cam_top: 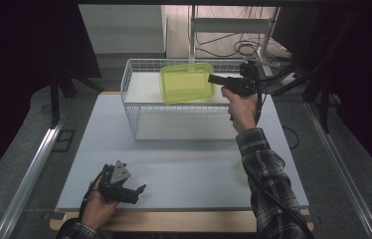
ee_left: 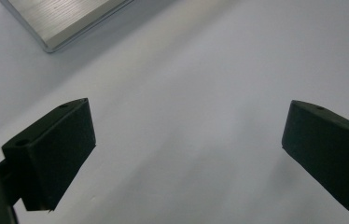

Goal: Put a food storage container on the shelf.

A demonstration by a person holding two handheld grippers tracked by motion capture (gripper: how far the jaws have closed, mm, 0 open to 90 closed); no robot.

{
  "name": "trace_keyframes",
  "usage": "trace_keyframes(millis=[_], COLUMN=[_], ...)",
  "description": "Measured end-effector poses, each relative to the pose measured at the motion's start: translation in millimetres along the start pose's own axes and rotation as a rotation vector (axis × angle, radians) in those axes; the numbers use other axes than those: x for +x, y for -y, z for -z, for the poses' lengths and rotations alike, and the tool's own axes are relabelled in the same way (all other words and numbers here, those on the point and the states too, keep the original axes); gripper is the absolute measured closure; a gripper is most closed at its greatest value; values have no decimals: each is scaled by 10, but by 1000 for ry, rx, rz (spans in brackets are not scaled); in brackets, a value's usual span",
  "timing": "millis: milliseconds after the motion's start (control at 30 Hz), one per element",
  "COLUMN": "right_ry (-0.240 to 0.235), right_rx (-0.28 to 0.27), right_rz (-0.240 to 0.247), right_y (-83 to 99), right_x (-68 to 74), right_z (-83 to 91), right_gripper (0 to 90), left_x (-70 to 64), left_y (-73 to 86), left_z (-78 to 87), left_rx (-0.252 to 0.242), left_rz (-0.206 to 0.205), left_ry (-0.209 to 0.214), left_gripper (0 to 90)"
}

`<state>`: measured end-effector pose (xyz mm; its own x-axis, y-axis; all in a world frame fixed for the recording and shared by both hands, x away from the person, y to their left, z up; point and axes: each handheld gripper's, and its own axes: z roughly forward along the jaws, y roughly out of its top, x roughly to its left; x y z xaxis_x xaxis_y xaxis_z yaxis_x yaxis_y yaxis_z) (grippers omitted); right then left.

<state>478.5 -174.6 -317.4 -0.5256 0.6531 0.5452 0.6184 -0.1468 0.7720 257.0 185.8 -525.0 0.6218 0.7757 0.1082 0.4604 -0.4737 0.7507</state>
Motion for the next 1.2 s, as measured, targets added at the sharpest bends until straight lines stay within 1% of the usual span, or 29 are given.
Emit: trace_keyframes(millis=[233,367,433,567,700,833,900,933,967,1000,1067,1200], right_ry=[26,39,46,91,111,154,154,152,148,153,179,194], right_rx=[-5,-12,-7,15,23,45,49,58,57,58,61,71], right_rz=[-13,-9,-5,35,58,95,95,95,89,88,123,149], right_y=[-36,-33,-27,-24,-34,-43,-44,-42,-42,-44,-49,-55], right_x=[-53,-73,-81,-82,-81,-63,-68,-87,-94,-99,-88,-65], right_z=[-89,-109,-118,-152,-173,-202,-211,-231,-236,-237,-244,-234], right_gripper=[801,795,784,738,718,678,670,644,640,595,567,513], left_x=[6,4,3,3,3,3,3,3,3,3,3,2], left_y=[0,0,0,0,0,2,2,2,2,3,3,3], left_z=[5,4,3,1,0,-2,-2,-3,-3,-4,-5,-4], left_rx=[-5,-4,-3,2,4,7,7,8,9,10,11,10], left_rz=[5,4,2,-2,-4,-5,-5,-6,-6,-7,-7,-7], left_ry=[5,6,5,6,5,5,5,5,5,5,5,4], left_gripper=[25,24,24,24,24,25,24,24,24,24,24,24])
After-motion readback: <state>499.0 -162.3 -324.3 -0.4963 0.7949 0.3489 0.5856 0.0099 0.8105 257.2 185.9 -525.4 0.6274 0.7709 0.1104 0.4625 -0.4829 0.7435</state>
